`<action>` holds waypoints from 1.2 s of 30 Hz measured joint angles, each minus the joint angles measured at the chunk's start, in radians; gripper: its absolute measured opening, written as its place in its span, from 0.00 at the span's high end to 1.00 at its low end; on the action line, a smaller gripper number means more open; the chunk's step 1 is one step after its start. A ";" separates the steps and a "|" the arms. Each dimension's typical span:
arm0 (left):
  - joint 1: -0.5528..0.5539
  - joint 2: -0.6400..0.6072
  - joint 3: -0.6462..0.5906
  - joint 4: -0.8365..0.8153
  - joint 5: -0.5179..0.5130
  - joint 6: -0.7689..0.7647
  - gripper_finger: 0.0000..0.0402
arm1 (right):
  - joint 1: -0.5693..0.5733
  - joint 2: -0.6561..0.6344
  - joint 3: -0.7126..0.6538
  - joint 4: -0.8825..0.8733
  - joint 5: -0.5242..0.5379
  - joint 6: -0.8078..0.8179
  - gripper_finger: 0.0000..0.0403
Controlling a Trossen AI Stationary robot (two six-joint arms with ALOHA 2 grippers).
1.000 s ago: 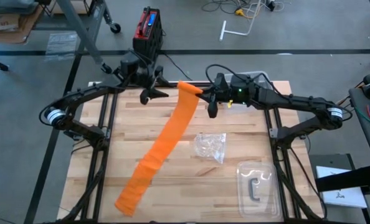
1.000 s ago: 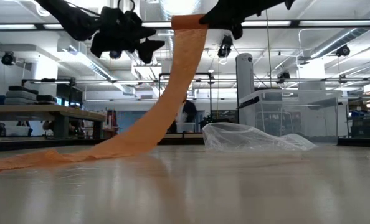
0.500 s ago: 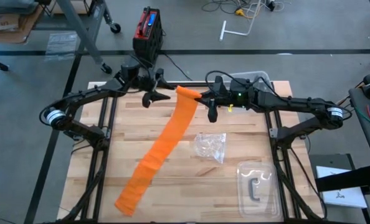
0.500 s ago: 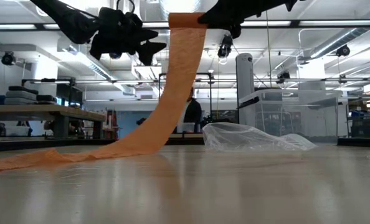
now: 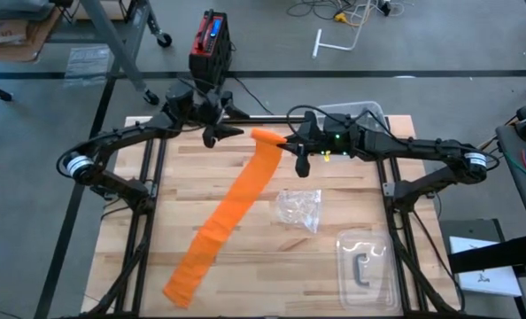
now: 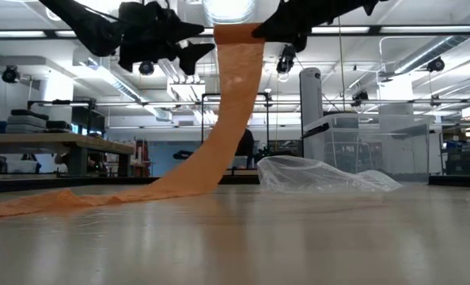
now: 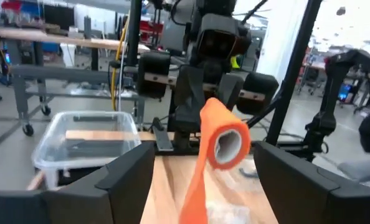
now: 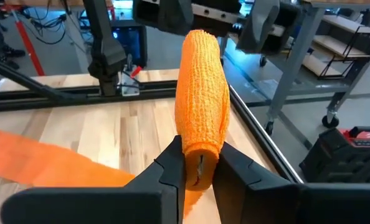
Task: Roll bandage
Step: Roll the orange bandage
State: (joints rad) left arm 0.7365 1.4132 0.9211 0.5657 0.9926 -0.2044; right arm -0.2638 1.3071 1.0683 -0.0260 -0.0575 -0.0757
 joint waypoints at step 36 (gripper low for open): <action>-0.049 0.134 0.047 0.020 0.068 -0.307 0.41 | 0.002 0.035 0.017 0.002 0.016 -0.113 0.88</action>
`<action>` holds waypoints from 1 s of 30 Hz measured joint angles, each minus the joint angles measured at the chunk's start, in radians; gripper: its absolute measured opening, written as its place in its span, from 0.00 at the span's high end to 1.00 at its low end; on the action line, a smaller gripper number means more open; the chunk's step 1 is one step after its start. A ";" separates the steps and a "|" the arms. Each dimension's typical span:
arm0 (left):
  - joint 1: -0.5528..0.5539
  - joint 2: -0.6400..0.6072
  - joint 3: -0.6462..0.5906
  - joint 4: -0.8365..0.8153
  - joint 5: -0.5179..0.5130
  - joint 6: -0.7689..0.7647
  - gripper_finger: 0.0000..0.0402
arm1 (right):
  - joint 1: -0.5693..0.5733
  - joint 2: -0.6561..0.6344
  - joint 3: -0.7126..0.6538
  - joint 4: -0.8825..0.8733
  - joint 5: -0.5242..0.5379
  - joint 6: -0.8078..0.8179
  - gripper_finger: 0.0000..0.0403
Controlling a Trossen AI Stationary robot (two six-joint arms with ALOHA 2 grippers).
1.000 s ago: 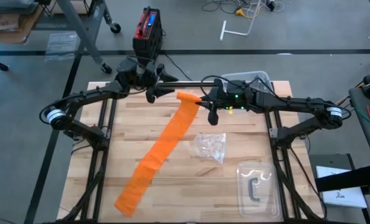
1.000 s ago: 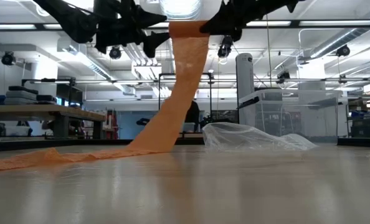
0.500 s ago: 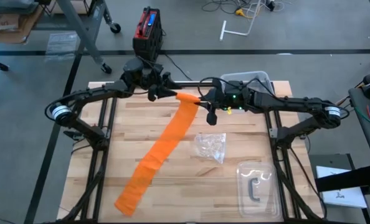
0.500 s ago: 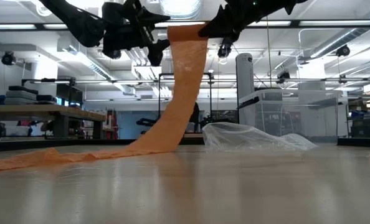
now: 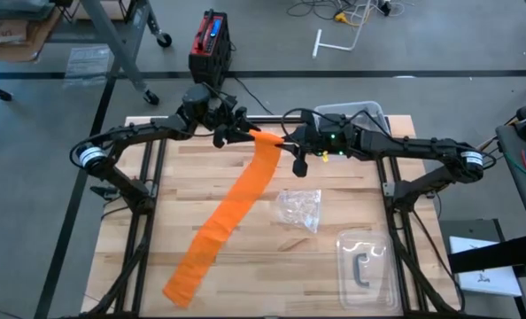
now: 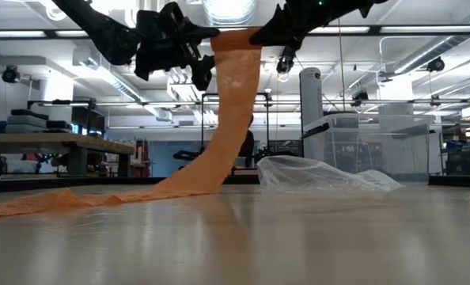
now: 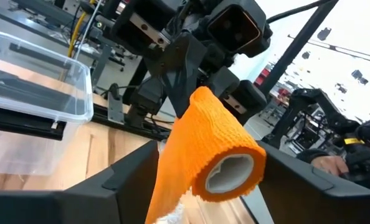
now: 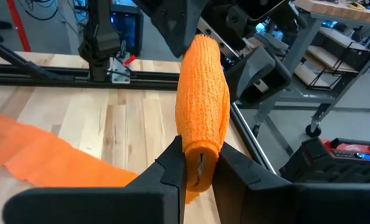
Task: Roll bandage
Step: Roll the orange bandage
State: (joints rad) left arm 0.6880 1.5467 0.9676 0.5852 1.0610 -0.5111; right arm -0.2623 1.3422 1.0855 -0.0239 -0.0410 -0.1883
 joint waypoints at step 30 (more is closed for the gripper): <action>0.004 -0.032 -0.001 0.011 -0.017 0.143 0.88 | 0.000 -0.017 0.035 0.000 -0.023 0.323 0.47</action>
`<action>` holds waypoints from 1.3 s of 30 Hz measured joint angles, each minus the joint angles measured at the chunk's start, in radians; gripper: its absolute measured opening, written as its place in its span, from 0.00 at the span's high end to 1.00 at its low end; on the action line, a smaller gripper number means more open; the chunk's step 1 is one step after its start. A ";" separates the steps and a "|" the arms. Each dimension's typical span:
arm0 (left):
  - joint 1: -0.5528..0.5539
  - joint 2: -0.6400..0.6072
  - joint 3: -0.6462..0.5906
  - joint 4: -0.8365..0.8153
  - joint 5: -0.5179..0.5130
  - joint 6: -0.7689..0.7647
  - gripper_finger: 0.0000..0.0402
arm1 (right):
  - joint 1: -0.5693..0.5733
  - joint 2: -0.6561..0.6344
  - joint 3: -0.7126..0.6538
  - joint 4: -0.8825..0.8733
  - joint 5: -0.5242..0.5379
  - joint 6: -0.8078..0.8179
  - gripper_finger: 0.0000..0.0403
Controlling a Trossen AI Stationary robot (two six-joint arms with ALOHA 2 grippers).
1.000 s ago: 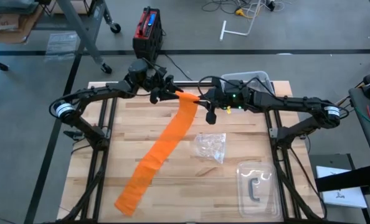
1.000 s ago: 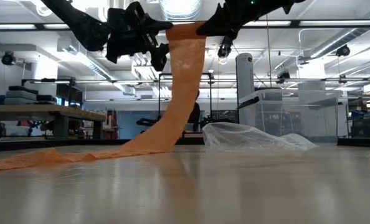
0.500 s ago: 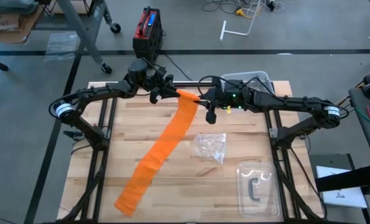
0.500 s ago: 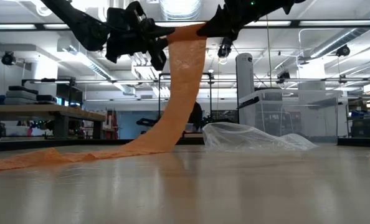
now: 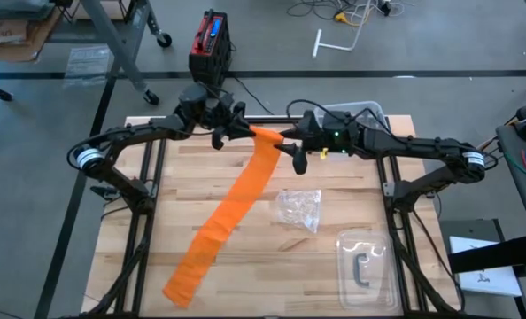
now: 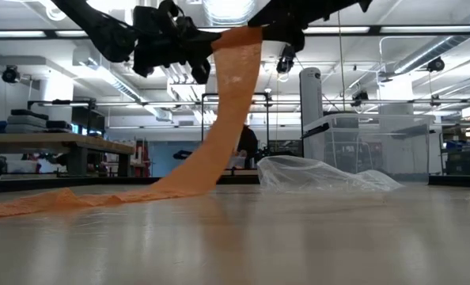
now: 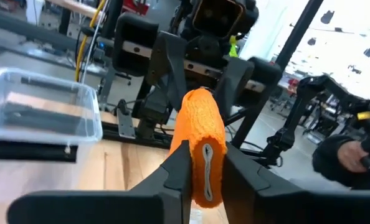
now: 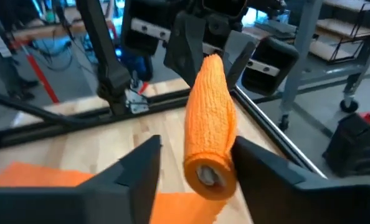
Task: Roll bandage
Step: Roll the orange bandage
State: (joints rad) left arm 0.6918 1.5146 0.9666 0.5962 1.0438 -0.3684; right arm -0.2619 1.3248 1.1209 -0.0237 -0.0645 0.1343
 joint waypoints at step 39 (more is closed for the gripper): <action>-0.011 -0.013 -0.001 0.105 -0.058 0.245 0.89 | -0.028 0.013 0.017 0.069 0.024 0.284 0.61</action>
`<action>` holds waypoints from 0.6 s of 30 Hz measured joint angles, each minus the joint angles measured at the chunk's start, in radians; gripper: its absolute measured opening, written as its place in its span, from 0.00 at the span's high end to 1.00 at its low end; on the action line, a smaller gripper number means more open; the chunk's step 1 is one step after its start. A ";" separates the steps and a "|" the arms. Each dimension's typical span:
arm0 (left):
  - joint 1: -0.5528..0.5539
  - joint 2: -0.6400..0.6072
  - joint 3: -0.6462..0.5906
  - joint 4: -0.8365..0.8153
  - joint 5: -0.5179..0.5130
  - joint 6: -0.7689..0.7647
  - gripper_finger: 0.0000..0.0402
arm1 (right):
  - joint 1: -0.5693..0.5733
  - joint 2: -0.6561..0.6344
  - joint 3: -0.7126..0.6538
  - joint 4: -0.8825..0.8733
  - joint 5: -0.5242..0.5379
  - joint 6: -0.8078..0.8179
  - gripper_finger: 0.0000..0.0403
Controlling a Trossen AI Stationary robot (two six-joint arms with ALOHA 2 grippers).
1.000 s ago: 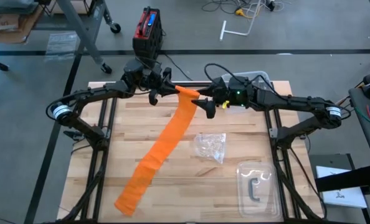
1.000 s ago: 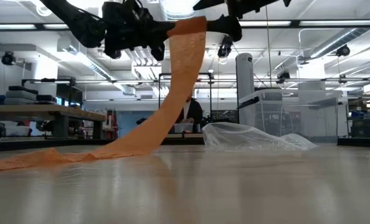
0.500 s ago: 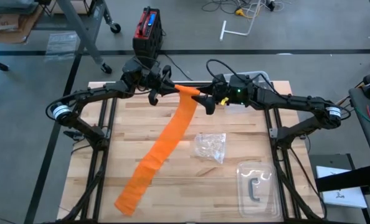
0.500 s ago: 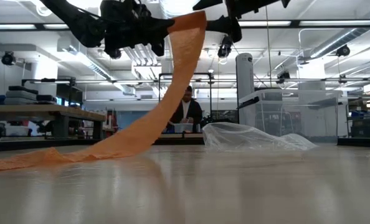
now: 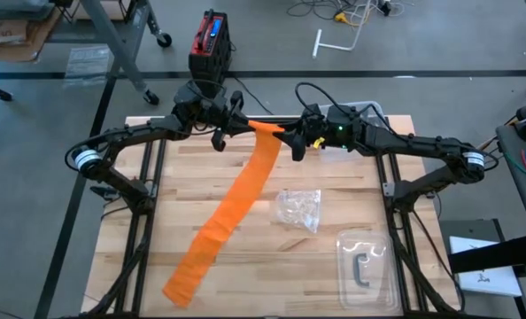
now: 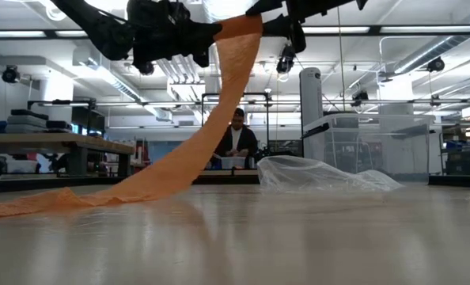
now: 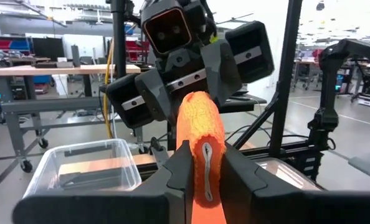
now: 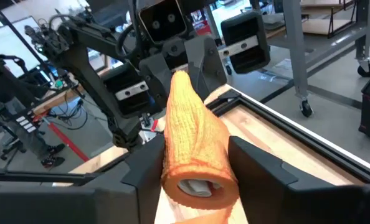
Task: Roll bandage
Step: Roll the orange bandage
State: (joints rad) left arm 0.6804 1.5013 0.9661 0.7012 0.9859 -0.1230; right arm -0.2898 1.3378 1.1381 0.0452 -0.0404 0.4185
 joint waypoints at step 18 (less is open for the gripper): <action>0.012 0.000 0.000 0.004 -0.067 -0.073 0.80 | -0.003 0.001 0.000 0.000 0.046 -0.133 0.78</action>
State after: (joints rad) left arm 0.6921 1.5013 0.9661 0.7052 0.9186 -0.1962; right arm -0.2932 1.3384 1.1381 0.0456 0.0056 0.2853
